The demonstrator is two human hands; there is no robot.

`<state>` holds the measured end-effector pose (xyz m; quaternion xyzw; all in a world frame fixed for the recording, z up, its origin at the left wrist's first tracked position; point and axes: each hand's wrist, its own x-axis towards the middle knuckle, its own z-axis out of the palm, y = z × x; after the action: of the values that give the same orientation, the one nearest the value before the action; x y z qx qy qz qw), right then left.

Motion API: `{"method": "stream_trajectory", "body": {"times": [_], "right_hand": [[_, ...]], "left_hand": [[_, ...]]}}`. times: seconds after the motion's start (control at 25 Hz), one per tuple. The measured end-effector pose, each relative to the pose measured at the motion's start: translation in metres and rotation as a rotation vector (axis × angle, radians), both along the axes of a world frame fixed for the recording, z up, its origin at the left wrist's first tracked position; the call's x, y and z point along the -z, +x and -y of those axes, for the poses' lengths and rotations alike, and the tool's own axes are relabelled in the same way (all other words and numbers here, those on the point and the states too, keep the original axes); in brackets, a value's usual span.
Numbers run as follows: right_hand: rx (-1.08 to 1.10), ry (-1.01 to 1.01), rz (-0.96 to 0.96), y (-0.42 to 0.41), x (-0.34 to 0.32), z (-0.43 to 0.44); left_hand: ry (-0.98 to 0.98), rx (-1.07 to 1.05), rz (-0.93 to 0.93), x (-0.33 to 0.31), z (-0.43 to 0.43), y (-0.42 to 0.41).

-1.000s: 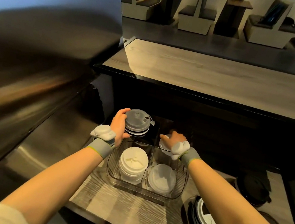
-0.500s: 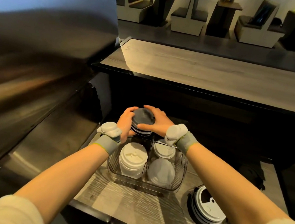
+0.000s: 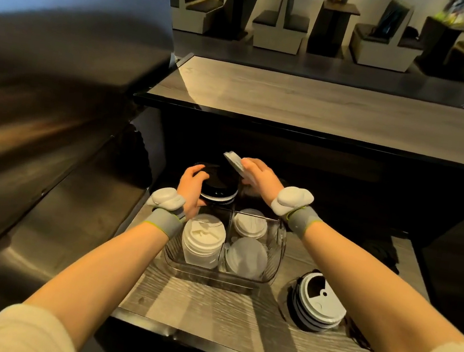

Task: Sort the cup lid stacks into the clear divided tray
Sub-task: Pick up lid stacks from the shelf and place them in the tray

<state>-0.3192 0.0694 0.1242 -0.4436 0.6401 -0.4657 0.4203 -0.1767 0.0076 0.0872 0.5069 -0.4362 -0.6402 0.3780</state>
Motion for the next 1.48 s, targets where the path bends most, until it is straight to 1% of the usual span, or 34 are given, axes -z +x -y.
{"method": "stream_trajectory", "body": {"times": [0.08, 0.2, 0.28, 0.36, 0.48, 0.52, 0.56, 0.6, 0.64, 0.72, 0.76, 0.8, 0.96, 1.04, 1.12, 1.2, 1.32, 1.48], "right_hand": [[-0.082, 0.011, -0.156, -0.015, 0.001, -0.021], [-0.279, 0.159, -0.392, -0.027, 0.007, -0.049], [-0.394, 0.246, -0.606, -0.029, 0.014, -0.063], [-0.519, 0.256, -0.842, -0.027, 0.024, -0.074], [-0.706, 0.234, -1.264, -0.023, 0.049, -0.081], [-0.731, 0.247, -1.339, -0.023, 0.053, -0.079], [-0.714, 0.229, -1.350, -0.023, 0.053, -0.074], [-0.663, 0.192, -1.307, -0.024, 0.049, -0.069], [-0.579, 0.139, -1.225, -0.023, 0.041, -0.063], [-0.363, 0.006, -0.980, -0.020, 0.022, -0.048], [-0.281, -0.054, -0.862, -0.016, 0.013, -0.041], [-0.239, -0.090, -0.785, -0.010, 0.006, -0.034], [-0.317, -0.017, -0.656, 0.021, -0.006, -0.006], [-0.262, -0.012, -0.564, 0.029, -0.004, 0.006], [-0.171, 0.006, -0.411, 0.035, -0.002, 0.015], [-0.109, 0.055, -0.295, 0.044, -0.001, 0.028], [-0.093, 0.118, -0.211, 0.051, 0.007, 0.045], [-0.044, 0.107, 0.089, 0.051, 0.005, 0.057]], "left_hand": [[-0.036, -0.043, 0.046, 0.000, 0.001, 0.000], [-0.059, -0.074, 0.089, 0.001, 0.004, -0.002], [-0.057, -0.083, 0.093, -0.001, 0.003, -0.006], [-0.060, -0.078, 0.095, 0.000, 0.000, -0.010], [-0.053, -0.079, 0.072, 0.000, -0.013, -0.013], [-0.049, -0.079, 0.062, 0.000, -0.015, -0.012], [-0.048, -0.072, 0.060, 0.000, -0.016, -0.011], [-0.048, -0.061, 0.067, 0.001, -0.015, -0.008], [-0.053, -0.047, 0.076, 0.001, -0.015, -0.006], [-0.063, -0.024, 0.083, 0.001, -0.015, -0.001], [-0.071, -0.012, 0.086, 0.001, -0.015, 0.001], [-0.077, 0.002, 0.079, -0.001, -0.017, 0.002], [-0.071, 0.062, -0.036, -0.014, -0.017, 0.012], [-0.029, 0.094, -0.125, -0.019, -0.014, 0.017], [0.033, 0.136, -0.217, -0.019, -0.011, 0.022], [0.040, 0.156, -0.234, -0.017, -0.001, 0.031], [0.033, 0.162, -0.233, -0.017, 0.013, 0.042], [0.062, 0.126, -0.238, -0.019, 0.026, 0.056]]}}
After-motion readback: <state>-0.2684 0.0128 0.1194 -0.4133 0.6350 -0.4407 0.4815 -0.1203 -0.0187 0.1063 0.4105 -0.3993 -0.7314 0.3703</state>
